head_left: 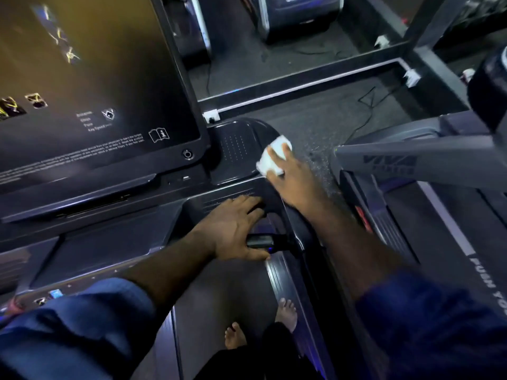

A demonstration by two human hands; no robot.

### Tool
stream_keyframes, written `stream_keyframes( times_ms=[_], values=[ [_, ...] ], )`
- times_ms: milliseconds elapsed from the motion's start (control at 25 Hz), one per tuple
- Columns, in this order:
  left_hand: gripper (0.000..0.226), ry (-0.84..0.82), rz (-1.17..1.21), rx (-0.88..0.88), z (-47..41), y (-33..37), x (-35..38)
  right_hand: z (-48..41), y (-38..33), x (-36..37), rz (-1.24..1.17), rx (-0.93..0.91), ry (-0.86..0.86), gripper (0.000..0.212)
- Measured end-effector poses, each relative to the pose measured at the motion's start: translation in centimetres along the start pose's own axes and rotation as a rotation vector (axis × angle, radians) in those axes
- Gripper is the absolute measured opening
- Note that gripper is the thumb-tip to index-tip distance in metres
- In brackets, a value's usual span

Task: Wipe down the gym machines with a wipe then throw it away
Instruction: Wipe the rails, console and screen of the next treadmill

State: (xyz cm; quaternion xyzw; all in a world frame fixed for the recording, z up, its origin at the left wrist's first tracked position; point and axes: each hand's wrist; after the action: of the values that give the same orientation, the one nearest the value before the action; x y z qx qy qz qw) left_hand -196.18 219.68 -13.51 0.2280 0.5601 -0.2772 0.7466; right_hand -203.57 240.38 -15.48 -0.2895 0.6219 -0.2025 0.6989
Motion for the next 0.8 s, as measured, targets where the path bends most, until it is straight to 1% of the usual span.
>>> stream_keyframes(
  times_ms=[80, 160, 240, 320, 360, 440, 520, 600, 680, 800],
  values=[
    [0.108, -0.022, -0.014, -0.024, 0.0, 0.2, -0.1, -3.8, -0.2, -0.4, -0.049, 0.006, -0.082, 0.058],
    [0.104, -0.011, -0.018, -0.024, 0.1, 0.3, -0.4, -3.8, 0.0, -0.2, -0.040, 0.019, -0.121, 0.059],
    [0.093, -0.038, -0.034, -0.050, 0.1, 0.4, -0.9, 0.3, 0.8, 0.2, -0.052, -0.038, -0.073, 0.058],
    [0.083, -0.150, -0.057, -0.114, 0.3, 0.6, -1.4, 7.3, 1.5, 0.6, -0.033, -0.122, 0.004, 0.056],
    [0.080, -0.193, -0.068, -0.136, 0.4, 0.7, -1.5, 11.0, 1.8, 0.8, -0.014, -0.156, 0.034, 0.056],
    [0.079, -0.223, -0.089, -0.145, 0.5, 0.8, -1.8, 16.4, 1.8, 0.6, 0.058, -0.237, 0.034, 0.056],
    [0.080, -0.213, -0.092, -0.139, 0.8, 1.0, -2.1, 17.6, 1.7, 0.1, 0.113, -0.278, -0.038, 0.058],
    [0.083, -0.197, -0.123, -0.142, 0.9, 1.2, -2.3, 15.6, 1.5, -0.7, 0.127, -0.252, -0.151, 0.060],
    [0.086, -0.170, -0.132, -0.160, 1.5, 1.3, -2.2, 11.8, 1.0, -1.4, 0.287, -0.337, -0.262, 0.062],
    [0.080, -0.093, -0.111, -0.172, 3.0, 1.2, -1.9, 5.2, -1.0, -2.2, 0.561, -0.432, -0.450, 0.068]
  ],
)
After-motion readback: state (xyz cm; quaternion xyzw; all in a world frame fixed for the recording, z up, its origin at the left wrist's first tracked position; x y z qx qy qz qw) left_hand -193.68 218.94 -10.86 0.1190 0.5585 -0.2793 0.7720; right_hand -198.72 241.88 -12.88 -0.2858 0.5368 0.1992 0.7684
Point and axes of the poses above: each hand's wrist, its own z-axis away from the middle knuckle, its own x-axis out of the palm, y = z × x, and after that the axes turned 6 degrees about -z, right-handed
